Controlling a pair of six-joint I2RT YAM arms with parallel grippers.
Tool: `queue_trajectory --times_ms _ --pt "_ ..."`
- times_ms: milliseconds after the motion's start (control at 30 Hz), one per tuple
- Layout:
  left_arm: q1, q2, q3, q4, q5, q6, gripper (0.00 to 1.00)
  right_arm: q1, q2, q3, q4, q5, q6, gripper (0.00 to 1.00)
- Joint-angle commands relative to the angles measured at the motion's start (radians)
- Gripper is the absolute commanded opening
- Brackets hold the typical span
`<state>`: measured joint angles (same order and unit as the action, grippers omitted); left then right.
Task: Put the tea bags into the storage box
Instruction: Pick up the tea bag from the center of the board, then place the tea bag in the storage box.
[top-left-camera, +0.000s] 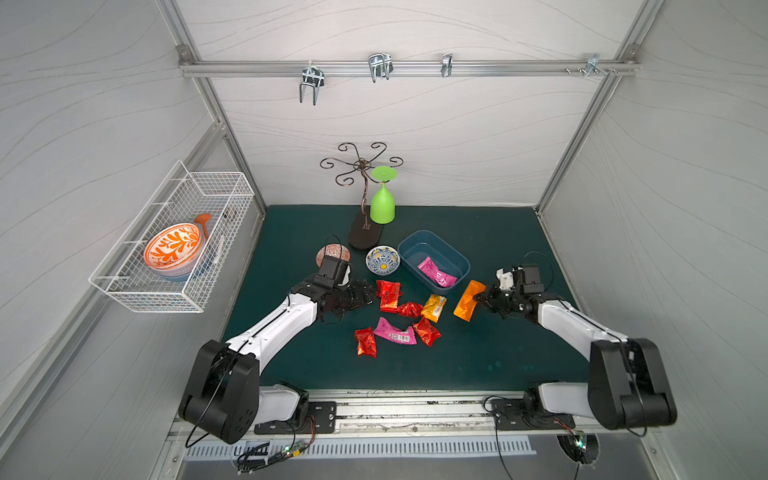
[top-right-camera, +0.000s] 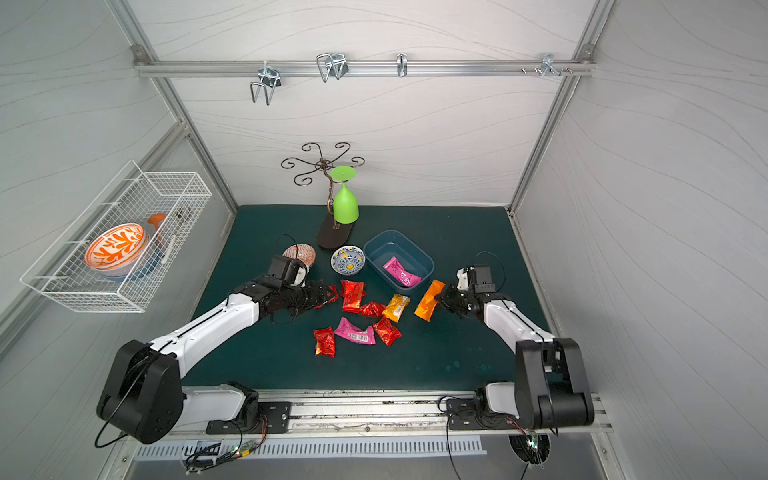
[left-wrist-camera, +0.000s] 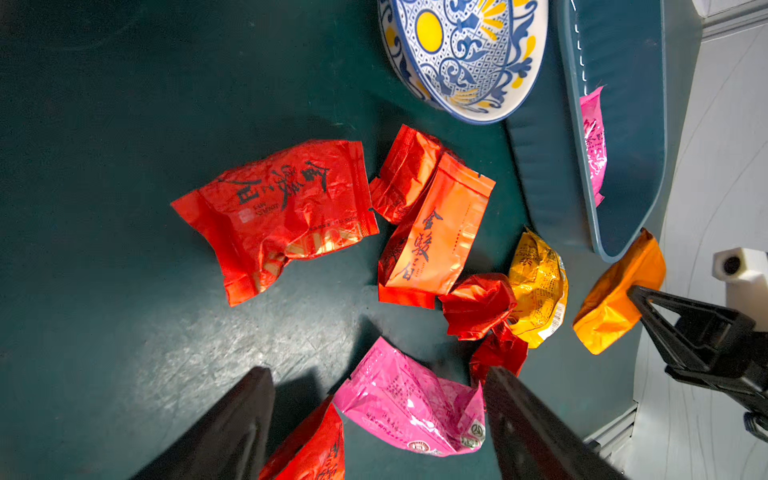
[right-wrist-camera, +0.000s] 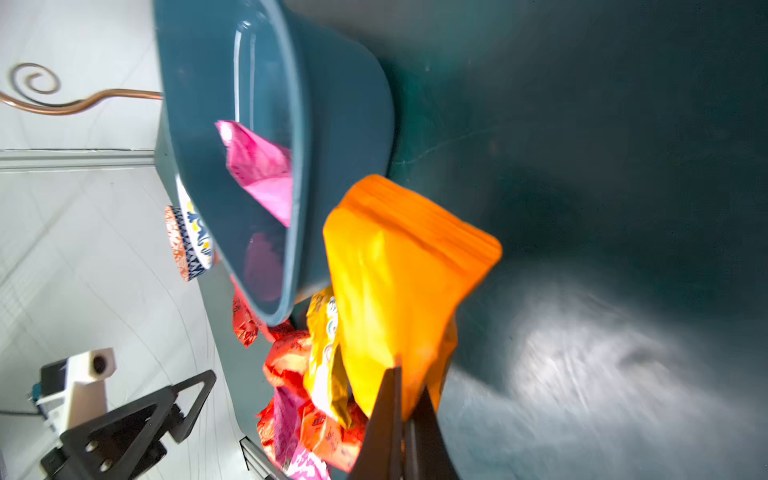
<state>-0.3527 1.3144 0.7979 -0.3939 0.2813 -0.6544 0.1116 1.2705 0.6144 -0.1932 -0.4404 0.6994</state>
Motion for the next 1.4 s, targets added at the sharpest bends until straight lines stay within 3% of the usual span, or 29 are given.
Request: queue_trajectory --times_ms 0,200,400,567,767,1000,1233,1367 --pt "-0.004 0.001 0.003 0.025 0.01 0.006 0.84 -0.038 -0.095 0.017 -0.198 0.007 -0.128 0.0" --pt "-0.002 0.001 0.009 0.029 0.027 -0.002 0.84 -0.051 -0.203 0.119 -0.365 0.057 -0.255 0.0" --pt "-0.003 -0.004 -0.007 0.029 0.027 -0.002 0.84 -0.047 -0.165 0.288 -0.416 0.047 -0.335 0.0" --pt "-0.004 -0.003 -0.018 0.025 0.026 0.0 0.84 0.014 -0.047 0.445 -0.375 0.048 -0.379 0.0" --pt "-0.004 -0.002 -0.021 0.028 0.015 -0.005 0.84 0.154 0.178 0.699 -0.37 0.108 -0.446 0.0" --pt "-0.004 -0.023 -0.039 0.027 -0.007 -0.004 0.84 0.241 0.429 0.934 -0.359 0.141 -0.557 0.0" --pt "-0.003 -0.04 -0.058 0.024 -0.026 -0.003 0.84 0.304 0.629 1.082 -0.449 0.133 -0.716 0.0" --pt "-0.004 -0.043 -0.066 0.031 -0.028 -0.005 0.84 0.361 0.659 1.071 -0.462 0.256 -0.794 0.0"
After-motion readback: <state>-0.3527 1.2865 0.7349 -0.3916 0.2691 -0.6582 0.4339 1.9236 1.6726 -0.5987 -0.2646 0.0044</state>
